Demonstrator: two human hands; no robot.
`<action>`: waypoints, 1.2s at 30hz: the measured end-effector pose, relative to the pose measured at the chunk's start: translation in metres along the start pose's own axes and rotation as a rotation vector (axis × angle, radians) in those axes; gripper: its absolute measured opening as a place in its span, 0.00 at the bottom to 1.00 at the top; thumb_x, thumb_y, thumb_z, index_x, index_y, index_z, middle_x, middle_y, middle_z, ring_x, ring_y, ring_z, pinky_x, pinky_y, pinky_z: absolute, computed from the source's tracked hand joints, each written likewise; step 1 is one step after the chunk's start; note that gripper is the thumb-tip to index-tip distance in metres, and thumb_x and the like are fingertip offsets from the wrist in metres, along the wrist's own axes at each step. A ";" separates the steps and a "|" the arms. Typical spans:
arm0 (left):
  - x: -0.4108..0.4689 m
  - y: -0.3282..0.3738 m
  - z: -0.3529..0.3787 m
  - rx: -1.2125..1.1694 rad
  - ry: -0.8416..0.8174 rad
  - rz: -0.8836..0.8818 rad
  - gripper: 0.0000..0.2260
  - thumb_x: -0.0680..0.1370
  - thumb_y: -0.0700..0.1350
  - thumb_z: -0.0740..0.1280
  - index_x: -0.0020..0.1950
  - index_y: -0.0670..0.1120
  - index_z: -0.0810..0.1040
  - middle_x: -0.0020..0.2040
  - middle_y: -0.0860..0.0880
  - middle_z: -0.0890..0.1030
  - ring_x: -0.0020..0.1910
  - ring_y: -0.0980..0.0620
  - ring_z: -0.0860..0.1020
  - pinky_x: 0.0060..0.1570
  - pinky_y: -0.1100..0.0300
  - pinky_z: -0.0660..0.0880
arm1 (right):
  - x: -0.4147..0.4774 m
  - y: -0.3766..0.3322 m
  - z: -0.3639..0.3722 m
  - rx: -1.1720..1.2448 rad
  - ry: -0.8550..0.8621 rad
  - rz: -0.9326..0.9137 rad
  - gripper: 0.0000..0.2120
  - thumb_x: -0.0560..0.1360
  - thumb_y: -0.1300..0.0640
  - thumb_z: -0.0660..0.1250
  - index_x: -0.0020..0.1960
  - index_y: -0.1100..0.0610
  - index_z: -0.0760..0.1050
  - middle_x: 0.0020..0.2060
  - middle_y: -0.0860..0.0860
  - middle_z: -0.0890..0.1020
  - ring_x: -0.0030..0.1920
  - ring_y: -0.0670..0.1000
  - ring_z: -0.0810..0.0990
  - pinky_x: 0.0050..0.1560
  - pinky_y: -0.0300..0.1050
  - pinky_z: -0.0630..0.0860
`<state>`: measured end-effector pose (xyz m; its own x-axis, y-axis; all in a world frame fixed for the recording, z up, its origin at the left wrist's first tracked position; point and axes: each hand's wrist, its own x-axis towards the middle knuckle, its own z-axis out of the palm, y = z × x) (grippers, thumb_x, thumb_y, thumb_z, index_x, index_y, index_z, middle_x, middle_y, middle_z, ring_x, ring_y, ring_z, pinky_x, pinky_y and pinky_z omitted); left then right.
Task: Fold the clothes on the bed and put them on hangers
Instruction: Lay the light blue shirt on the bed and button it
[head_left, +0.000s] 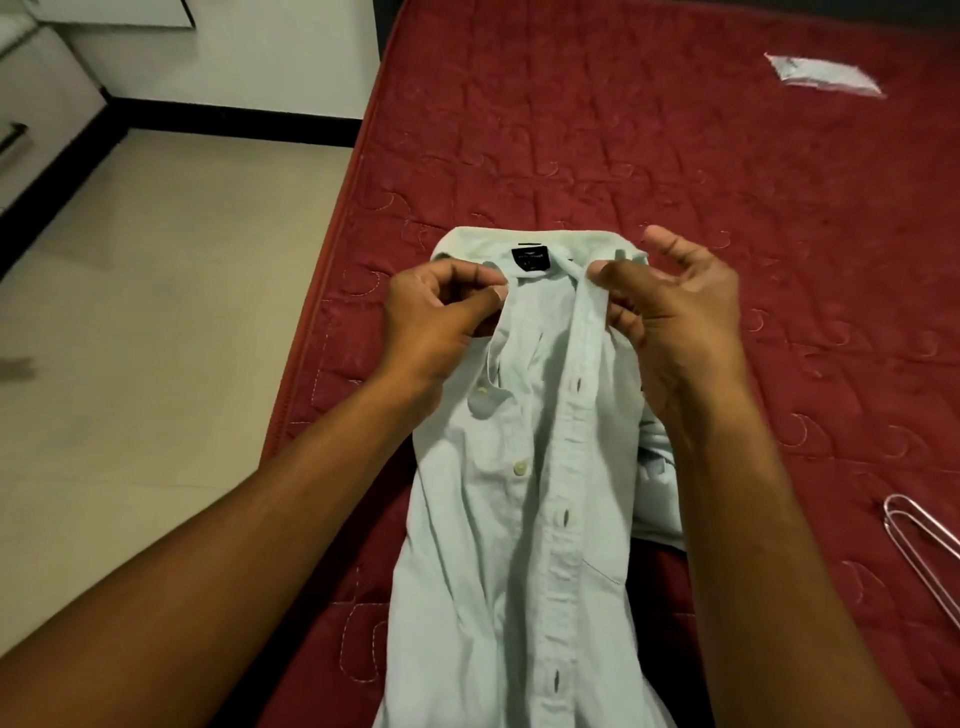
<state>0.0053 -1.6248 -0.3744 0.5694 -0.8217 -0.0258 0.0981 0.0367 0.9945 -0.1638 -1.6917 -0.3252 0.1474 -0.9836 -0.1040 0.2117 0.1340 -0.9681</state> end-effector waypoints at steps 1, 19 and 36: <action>-0.001 0.000 0.002 0.012 -0.009 0.024 0.04 0.75 0.33 0.74 0.49 0.36 0.84 0.48 0.40 0.86 0.43 0.47 0.84 0.45 0.54 0.83 | -0.002 0.003 0.005 -0.006 -0.009 -0.032 0.26 0.70 0.72 0.75 0.62 0.57 0.70 0.38 0.52 0.86 0.44 0.54 0.85 0.48 0.50 0.82; 0.005 -0.008 -0.007 0.081 -0.101 0.020 0.07 0.73 0.33 0.76 0.50 0.33 0.85 0.40 0.40 0.86 0.34 0.51 0.83 0.38 0.61 0.80 | -0.002 0.064 0.024 -0.370 -0.056 -0.224 0.25 0.67 0.57 0.81 0.56 0.46 0.71 0.40 0.51 0.87 0.43 0.51 0.87 0.51 0.62 0.83; 0.007 -0.009 -0.015 0.253 -0.056 0.165 0.06 0.72 0.36 0.77 0.48 0.42 0.88 0.41 0.48 0.87 0.40 0.49 0.86 0.44 0.54 0.82 | -0.004 0.058 0.023 -0.235 -0.151 -0.141 0.13 0.73 0.66 0.76 0.53 0.57 0.75 0.38 0.59 0.87 0.41 0.62 0.87 0.47 0.63 0.84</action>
<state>0.0203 -1.6224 -0.3850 0.5145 -0.8466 0.1366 -0.2019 0.0353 0.9788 -0.1298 -1.6776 -0.3758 0.2780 -0.9591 0.0528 0.0138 -0.0510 -0.9986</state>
